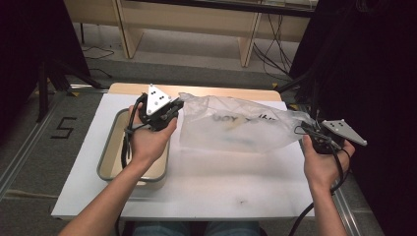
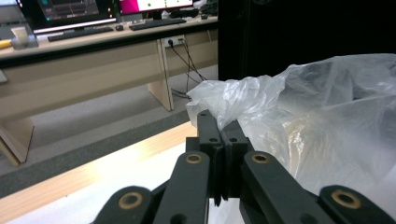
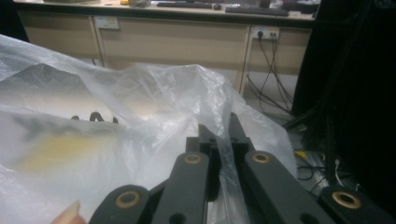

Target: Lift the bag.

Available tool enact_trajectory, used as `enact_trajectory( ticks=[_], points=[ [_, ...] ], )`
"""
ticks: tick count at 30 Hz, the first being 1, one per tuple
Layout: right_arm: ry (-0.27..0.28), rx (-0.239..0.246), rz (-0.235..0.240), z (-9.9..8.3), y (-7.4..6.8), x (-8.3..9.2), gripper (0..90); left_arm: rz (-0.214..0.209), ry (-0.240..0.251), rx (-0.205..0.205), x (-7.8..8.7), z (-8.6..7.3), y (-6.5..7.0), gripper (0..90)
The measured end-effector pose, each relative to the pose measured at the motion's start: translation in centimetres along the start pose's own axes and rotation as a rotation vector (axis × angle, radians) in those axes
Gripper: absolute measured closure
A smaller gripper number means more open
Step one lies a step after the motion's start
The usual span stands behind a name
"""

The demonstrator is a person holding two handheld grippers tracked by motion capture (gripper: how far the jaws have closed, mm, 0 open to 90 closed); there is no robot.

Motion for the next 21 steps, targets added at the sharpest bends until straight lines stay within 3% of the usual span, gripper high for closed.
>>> enact_trajectory(
  ticks=[4,11,21],
  points=[
    [-0.017,-0.007,0.01,-0.4,-0.4,-1.1,90.0,0.02,-0.026,-0.001,-1.0,-0.4,-0.3,89.5],
    [-0.04,0.002,0.016,-0.7,-0.8,-2.6,90.0,0.048,-0.064,0.03,-2.7,-1.1,-1.3,89.5],
    [-0.081,0.0,0.032,-1.3,-1.3,-4.4,90.0,0.066,-0.119,0.06,-4.7,-2.2,-2.1,89.5]
  ],
)
Point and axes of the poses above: each handheld gripper's, and its own axes: x roughly backward along the jaws, z roughly out of its top, y roughly to its right, the point moved 2 cm from there along -x, roughly forward along the jaws
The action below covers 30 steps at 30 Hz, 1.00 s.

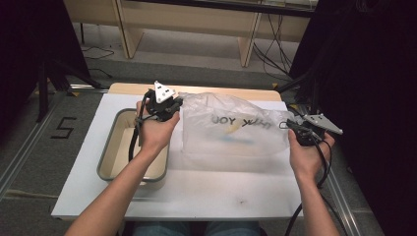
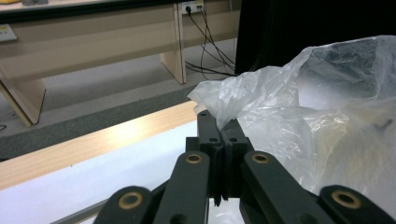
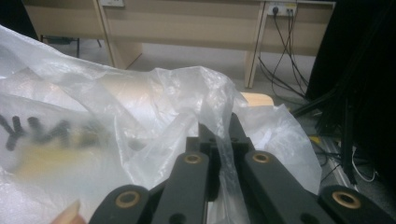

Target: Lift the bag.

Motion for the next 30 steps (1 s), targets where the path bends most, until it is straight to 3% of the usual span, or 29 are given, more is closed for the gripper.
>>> enact_trajectory(
  ticks=[15,30],
  points=[
    [-0.056,-0.016,0.018,-0.9,-0.2,-1.9,90.0,0.016,-0.056,0.033,-1.8,-1.3,-0.7,89.5],
    [-0.112,-0.03,0.044,-1.6,-0.3,-3.4,89.9,0.032,-0.092,0.042,-3.0,-1.8,-0.8,89.4]
  ],
)
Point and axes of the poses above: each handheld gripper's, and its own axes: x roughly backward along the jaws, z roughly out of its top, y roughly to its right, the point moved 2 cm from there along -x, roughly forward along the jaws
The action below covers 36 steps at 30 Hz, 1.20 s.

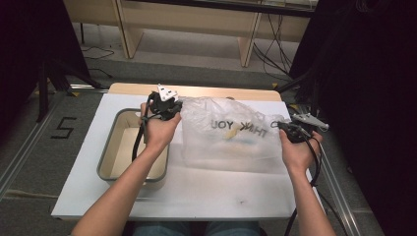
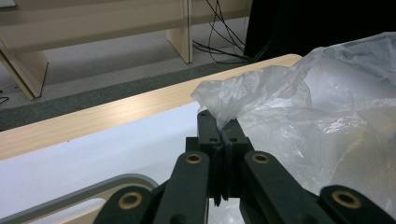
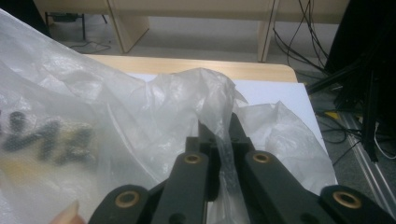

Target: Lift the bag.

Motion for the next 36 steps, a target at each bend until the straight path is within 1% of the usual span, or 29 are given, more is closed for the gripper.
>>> enact_trajectory(
  ticks=[6,8,9,10,13,14,16,18,21,24,25,26,27,28,29,30,32,34,36],
  points=[
    [-0.021,0.004,0.008,-0.2,-0.1,-0.5,89.8,0.01,-0.026,0.001,-0.6,-0.3,-0.2,89.4],
    [-0.047,-0.002,0.013,-0.5,0.1,-0.9,89.6,0.012,-0.04,0.002,-1.0,-0.4,-0.3,89.3],
    [-0.047,-0.002,0.013,-0.5,0.1,-0.9,89.6,0.012,-0.04,0.002,-1.0,-0.4,-0.3,89.3],
    [-0.067,-0.002,0.012,-0.7,0.2,-1.2,89.6,0.014,-0.045,0.003,-1.1,-0.5,-0.3,89.3],
    [-0.082,-0.006,0.014,-0.8,0.4,-1.5,89.4,0.014,-0.061,-0.002,-1.4,-0.6,-0.3,89.3],
    [-0.087,-0.006,0.018,-0.8,0.4,-1.6,89.3,0.014,-0.063,0.003,-1.5,-0.6,-0.3,89.3],
    [-0.088,-0.004,0.019,-0.8,0.3,-1.7,88.9,0.017,-0.077,0.0,-1.8,-0.8,-0.4,89.3],
    [-0.091,-0.009,0.024,-0.8,0.4,-1.8,87.7,0.018,-0.085,-0.003,-1.9,-0.9,-0.4,89.2],
    [-0.091,-0.009,0.027,-0.6,0.4,-1.7,82.7,0.018,-0.086,0.001,-2.0,-0.9,-0.3,89.2],
    [-0.072,-0.012,0.026,-0.5,0.6,-1.3,77.1,0.015,-0.086,0.0,-2.0,-1.0,-0.3,89.2],
    [-0.072,-0.012,0.026,-0.5,0.6,-1.3,77.1,0.014,-0.085,0.001,-2.1,-1.0,-0.3,89.2],
    [-0.062,-0.011,0.027,-0.4,0.6,-1.2,74.9,0.015,-0.085,0.003,-2.1,-1.0,-0.3,89.2],
    [-0.045,-0.011,0.028,-0.3,0.6,-1.0,72.1,0.015,-0.084,0.004,-2.1,-1.0,-0.3,89.2],
    [-0.012,-0.003,0.025,-0.1,0.7,-0.6,66.1,0.015,-0.086,0.005,-2.1,-1.0,-0.3,89.2],
    [0.004,0.006,0.026,0.1,0.6,-0.4,63.2,0.017,-0.088,0.005,-2.2,-1.0,-0.3,89.2],
    [0.017,0.017,0.028,0.2,0.6,-0.2,60.2,0.019,-0.093,0.002,-2.2,-1.0,-0.4,89.2],
    [0.045,0.03,0.026,0.5,0.5,0.2,54.7,0.023,-0.097,0.01,-2.4,-1.1,-0.5,89.1],
    [0.075,0.038,0.032,0.8,0.5,0.7,47.6,0.023,-0.097,0.009,-2.4,-1.1,-0.5,89.1],
    [0.097,0.048,0.028,1.1,0.5,1.2,41.9,0.022,-0.098,0.005,-2.4,-1.1,-0.5,89.1]
  ],
)
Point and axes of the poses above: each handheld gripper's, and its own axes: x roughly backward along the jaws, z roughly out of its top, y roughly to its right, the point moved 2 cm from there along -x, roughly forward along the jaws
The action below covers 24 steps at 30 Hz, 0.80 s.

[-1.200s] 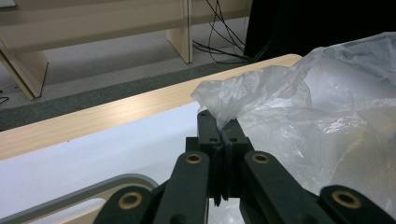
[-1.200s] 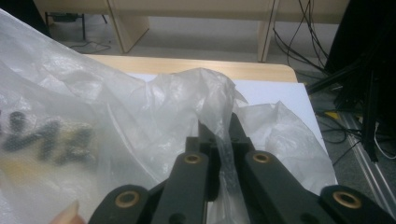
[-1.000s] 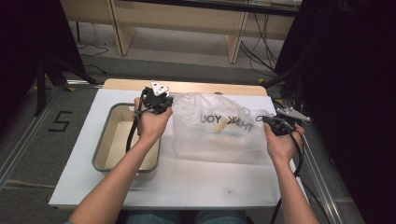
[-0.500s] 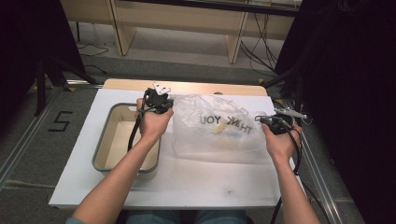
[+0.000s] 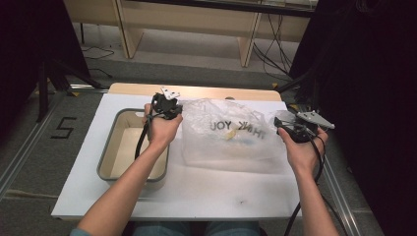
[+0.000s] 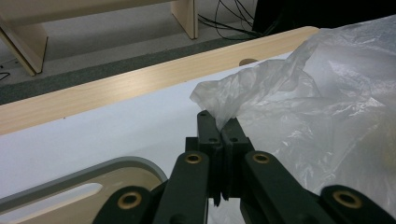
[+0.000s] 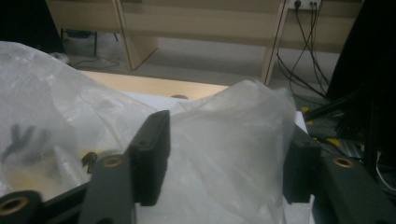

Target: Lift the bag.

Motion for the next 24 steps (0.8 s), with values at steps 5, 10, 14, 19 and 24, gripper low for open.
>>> enact_trajectory(
  ticks=[5,10,14,19,24],
  points=[
    [-0.012,0.003,0.011,0.0,0.3,0.4,33.4,0.007,-0.01,-0.001,-0.3,-0.1,-0.1,89.1],
    [0.025,-0.015,0.021,0.2,0.6,1.0,30.0,0.017,-0.018,-0.001,-0.5,-0.3,-0.3,89.1],
    [0.048,-0.015,0.021,0.4,0.7,1.5,30.0,0.017,-0.028,-0.006,-0.7,-0.4,-0.3,89.1],
    [0.093,-0.002,0.034,0.7,0.6,2.8,30.8,0.019,-0.031,-0.003,-0.8,-0.5,-0.4,89.1],
    [0.062,0.002,0.038,0.3,0.7,3.3,30.8,0.017,-0.026,0.008,-0.8,-0.5,-0.3,89.0]
  ],
)
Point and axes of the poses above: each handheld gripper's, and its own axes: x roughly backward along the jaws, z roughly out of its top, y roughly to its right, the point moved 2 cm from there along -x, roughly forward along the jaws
